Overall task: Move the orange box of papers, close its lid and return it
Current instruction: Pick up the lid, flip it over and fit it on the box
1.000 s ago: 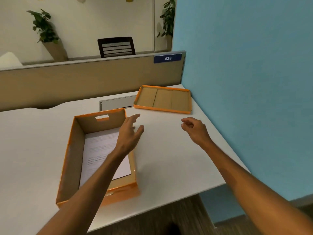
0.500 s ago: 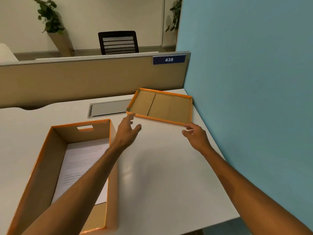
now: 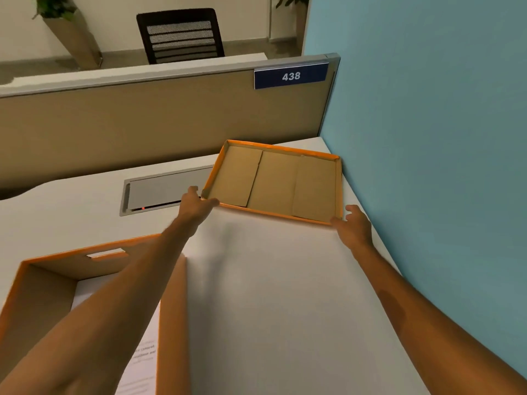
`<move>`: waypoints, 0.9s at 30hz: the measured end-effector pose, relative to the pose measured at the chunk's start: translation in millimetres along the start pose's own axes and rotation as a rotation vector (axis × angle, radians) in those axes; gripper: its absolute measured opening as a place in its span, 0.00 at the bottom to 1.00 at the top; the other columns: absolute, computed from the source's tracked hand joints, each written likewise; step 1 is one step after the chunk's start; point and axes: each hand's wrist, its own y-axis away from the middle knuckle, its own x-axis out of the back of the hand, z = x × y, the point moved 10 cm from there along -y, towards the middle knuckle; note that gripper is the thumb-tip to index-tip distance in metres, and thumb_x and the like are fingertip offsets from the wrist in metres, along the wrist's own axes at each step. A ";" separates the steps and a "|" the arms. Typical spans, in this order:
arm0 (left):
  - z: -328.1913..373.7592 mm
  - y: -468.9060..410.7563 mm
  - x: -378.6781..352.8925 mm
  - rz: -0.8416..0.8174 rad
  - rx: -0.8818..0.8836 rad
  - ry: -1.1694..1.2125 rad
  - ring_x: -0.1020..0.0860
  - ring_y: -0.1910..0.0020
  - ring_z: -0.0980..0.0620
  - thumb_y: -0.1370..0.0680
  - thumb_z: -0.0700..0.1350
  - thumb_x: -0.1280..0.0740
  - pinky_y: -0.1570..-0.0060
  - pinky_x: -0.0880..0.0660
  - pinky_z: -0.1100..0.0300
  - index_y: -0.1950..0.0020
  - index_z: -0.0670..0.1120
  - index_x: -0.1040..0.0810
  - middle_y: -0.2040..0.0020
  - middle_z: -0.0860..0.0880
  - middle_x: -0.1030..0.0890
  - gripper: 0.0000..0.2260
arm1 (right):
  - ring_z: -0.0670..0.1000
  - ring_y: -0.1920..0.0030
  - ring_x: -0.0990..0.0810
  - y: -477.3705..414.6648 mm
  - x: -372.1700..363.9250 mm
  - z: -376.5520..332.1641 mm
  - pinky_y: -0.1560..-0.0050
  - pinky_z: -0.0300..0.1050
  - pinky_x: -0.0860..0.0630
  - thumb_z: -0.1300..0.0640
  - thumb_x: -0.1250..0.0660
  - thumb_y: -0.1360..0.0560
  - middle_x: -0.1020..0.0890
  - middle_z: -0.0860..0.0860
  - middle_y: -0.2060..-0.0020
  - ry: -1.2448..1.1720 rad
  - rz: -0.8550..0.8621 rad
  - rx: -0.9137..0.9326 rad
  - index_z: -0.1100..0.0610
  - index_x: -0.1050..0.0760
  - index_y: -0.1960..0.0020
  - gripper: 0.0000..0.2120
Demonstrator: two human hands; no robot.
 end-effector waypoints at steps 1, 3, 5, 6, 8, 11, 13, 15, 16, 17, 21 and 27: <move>-3.8 -11.1 0.3 -0.001 0.032 -0.002 0.30 0.31 0.37 0.25 0.45 0.27 0.35 0.28 0.46 0.22 0.42 0.42 0.25 0.39 0.35 0.36 | 0.61 0.37 0.24 -6.9 -2.5 2.1 0.41 0.53 0.26 0.53 0.29 0.27 0.25 0.60 0.34 -0.013 0.004 -0.019 0.58 0.32 0.29 0.29; -11.1 -28.5 -0.4 -0.001 0.096 0.020 0.29 0.34 0.37 0.25 0.45 0.27 0.36 0.27 0.43 0.23 0.41 0.41 0.27 0.39 0.33 0.36 | 0.60 0.40 0.23 -18.2 -5.8 6.0 0.46 0.49 0.25 0.54 0.29 0.28 0.23 0.59 0.36 -0.041 0.025 -0.061 0.59 0.30 0.31 0.27; -16.7 -40.4 -3.6 -0.004 0.142 0.037 0.27 0.41 0.41 0.25 0.45 0.28 0.43 0.25 0.48 0.25 0.40 0.39 0.34 0.39 0.30 0.33 | 0.59 0.45 0.20 -27.1 -8.2 11.0 0.52 0.48 0.24 0.56 0.29 0.29 0.20 0.58 0.41 -0.100 0.046 -0.121 0.58 0.28 0.33 0.25; -18.6 -44.4 -6.0 -0.010 0.156 0.042 0.28 0.44 0.42 0.24 0.44 0.28 0.46 0.24 0.49 0.27 0.39 0.36 0.37 0.40 0.29 0.30 | 0.60 0.47 0.19 -29.4 -9.0 13.5 0.53 0.50 0.22 0.57 0.30 0.30 0.19 0.57 0.44 -0.131 0.053 -0.156 0.58 0.27 0.34 0.24; -21.1 -51.2 -10.5 -0.020 0.169 0.048 0.26 0.45 0.42 0.24 0.43 0.29 0.46 0.23 0.48 0.32 0.37 0.30 0.40 0.39 0.26 0.23 | 0.59 0.52 0.18 -33.9 -10.0 17.9 0.52 0.56 0.18 0.61 0.31 0.31 0.18 0.56 0.52 -0.194 0.067 -0.209 0.60 0.23 0.41 0.18; -22.2 -56.6 -12.4 -0.014 0.174 0.083 0.25 0.47 0.43 0.24 0.41 0.30 0.45 0.23 0.47 0.37 0.35 0.26 0.43 0.39 0.24 0.19 | 0.57 0.58 0.21 -40.7 -12.3 24.6 0.52 0.59 0.19 0.66 0.31 0.32 0.18 0.60 0.58 -0.240 0.052 -0.255 0.67 0.21 0.51 0.11; -21.1 -58.0 -12.6 -0.013 0.164 0.096 0.25 0.47 0.43 0.24 0.40 0.30 0.44 0.23 0.47 0.36 0.35 0.26 0.45 0.40 0.25 0.19 | 0.56 0.60 0.23 -44.3 -13.1 27.2 0.56 0.55 0.21 0.68 0.32 0.33 0.18 0.65 0.57 -0.263 0.028 -0.266 0.71 0.22 0.51 0.11; -19.2 -56.6 -11.2 -0.010 0.159 0.122 0.26 0.46 0.42 0.24 0.39 0.29 0.43 0.23 0.47 0.34 0.37 0.27 0.43 0.41 0.26 0.20 | 0.56 0.59 0.22 -45.2 -11.8 26.0 0.56 0.55 0.20 0.70 0.33 0.32 0.17 0.65 0.54 -0.316 0.013 -0.260 0.67 0.20 0.52 0.09; -18.2 -55.4 -9.9 -0.008 0.158 0.150 0.26 0.44 0.41 0.25 0.39 0.28 0.42 0.23 0.46 0.32 0.39 0.29 0.41 0.41 0.26 0.22 | 0.56 0.58 0.20 -44.1 -10.6 24.8 0.56 0.54 0.19 0.71 0.33 0.31 0.17 0.63 0.54 -0.364 0.006 -0.264 0.62 0.20 0.53 0.09; -16.8 -53.7 -9.0 -0.010 0.158 0.189 0.26 0.42 0.40 0.25 0.38 0.28 0.41 0.23 0.45 0.31 0.40 0.30 0.39 0.41 0.27 0.23 | 0.56 0.57 0.19 -43.2 -10.6 23.8 0.58 0.51 0.19 0.71 0.33 0.30 0.17 0.60 0.53 -0.436 -0.008 -0.271 0.58 0.20 0.53 0.11; -10.1 -39.2 -10.1 -0.090 0.187 0.434 0.25 0.37 0.35 0.24 0.35 0.30 0.41 0.23 0.41 0.29 0.45 0.33 0.33 0.39 0.28 0.25 | 0.58 0.57 0.16 -34.0 -13.3 17.7 0.53 0.55 0.19 0.72 0.34 0.25 0.17 0.61 0.52 -0.715 -0.123 -0.291 0.62 0.24 0.44 0.11; 11.5 -1.5 -14.0 -0.198 0.135 0.792 0.21 0.41 0.33 0.25 0.30 0.31 0.43 0.23 0.34 0.26 0.53 0.41 0.33 0.36 0.29 0.35 | 0.62 0.49 0.17 -2.6 0.6 14.6 0.48 0.56 0.21 0.74 0.36 0.24 0.19 0.63 0.46 -0.857 -0.148 -0.271 0.67 0.28 0.35 0.18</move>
